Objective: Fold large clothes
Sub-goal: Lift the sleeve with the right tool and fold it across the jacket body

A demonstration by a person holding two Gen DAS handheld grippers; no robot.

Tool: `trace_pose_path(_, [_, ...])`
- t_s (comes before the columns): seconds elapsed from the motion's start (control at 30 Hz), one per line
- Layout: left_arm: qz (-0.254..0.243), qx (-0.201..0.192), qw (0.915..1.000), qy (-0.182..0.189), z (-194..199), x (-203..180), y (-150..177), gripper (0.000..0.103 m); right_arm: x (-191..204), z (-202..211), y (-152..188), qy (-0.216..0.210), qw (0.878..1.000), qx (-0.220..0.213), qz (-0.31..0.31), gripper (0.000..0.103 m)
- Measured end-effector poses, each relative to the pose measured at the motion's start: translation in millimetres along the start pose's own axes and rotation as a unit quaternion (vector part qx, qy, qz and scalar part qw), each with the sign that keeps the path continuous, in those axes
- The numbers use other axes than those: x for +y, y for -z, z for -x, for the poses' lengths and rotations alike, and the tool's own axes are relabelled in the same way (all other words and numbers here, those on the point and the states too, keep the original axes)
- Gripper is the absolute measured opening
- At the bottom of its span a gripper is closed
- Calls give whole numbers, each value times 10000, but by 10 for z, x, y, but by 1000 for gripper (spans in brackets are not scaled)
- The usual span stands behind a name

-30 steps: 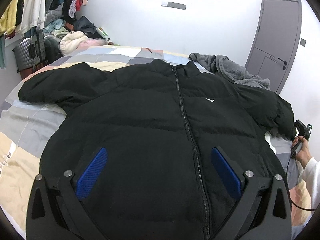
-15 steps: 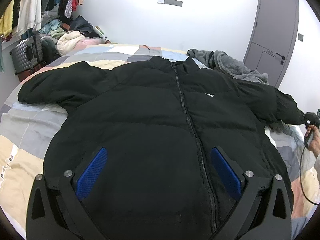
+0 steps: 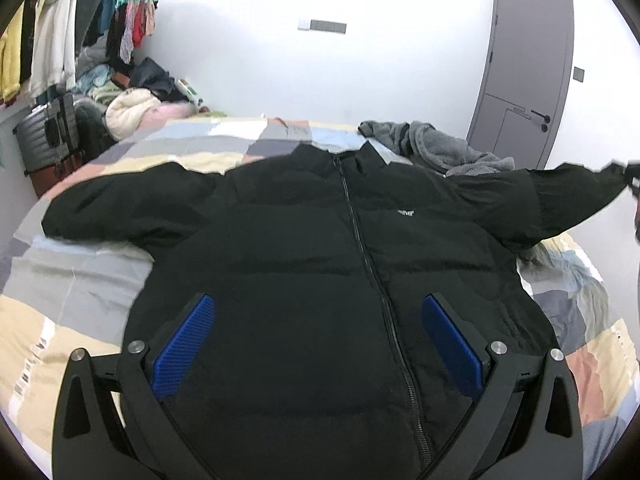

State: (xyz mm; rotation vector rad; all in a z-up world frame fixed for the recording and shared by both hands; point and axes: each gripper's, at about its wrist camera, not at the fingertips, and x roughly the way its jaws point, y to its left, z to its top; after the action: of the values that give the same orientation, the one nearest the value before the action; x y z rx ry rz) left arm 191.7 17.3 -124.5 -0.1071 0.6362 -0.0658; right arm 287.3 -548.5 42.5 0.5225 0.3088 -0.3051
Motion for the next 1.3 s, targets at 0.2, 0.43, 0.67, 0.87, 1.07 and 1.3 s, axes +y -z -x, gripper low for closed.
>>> trace_pose_path(0.2, [-42, -131, 9999, 33, 98, 104, -18, 103, 1202, 455, -135, -434, 9948, -287, 879, 2])
trace_pose_path(0.43, [-114, -278, 9995, 82, 238, 280, -27, 103, 2533, 742, 138, -1083, 9772, -370, 1788, 3])
trace_pose_path(0.67, [54, -324, 9995, 22, 275, 575, -46, 103, 3714, 733, 900, -1737, 9454, -131, 2756, 4])
trace_pose_path(0.87, [68, -335, 9994, -12, 286, 829, -78, 103, 4428, 706, 1688, -2346, 9161, 347, 3232, 5])
trace_pose_path(1.07, [277, -331, 9989, -163, 218, 1176, -103, 103, 5060, 446, 2677, -2763, 8876, 1098, 3519, 6])
trace_pose_path(1.3, [527, -125, 9980, -312, 11, 1433, -50, 103, 5381, -27, 3986, -2941, 8479, 2101, 3879, 7])
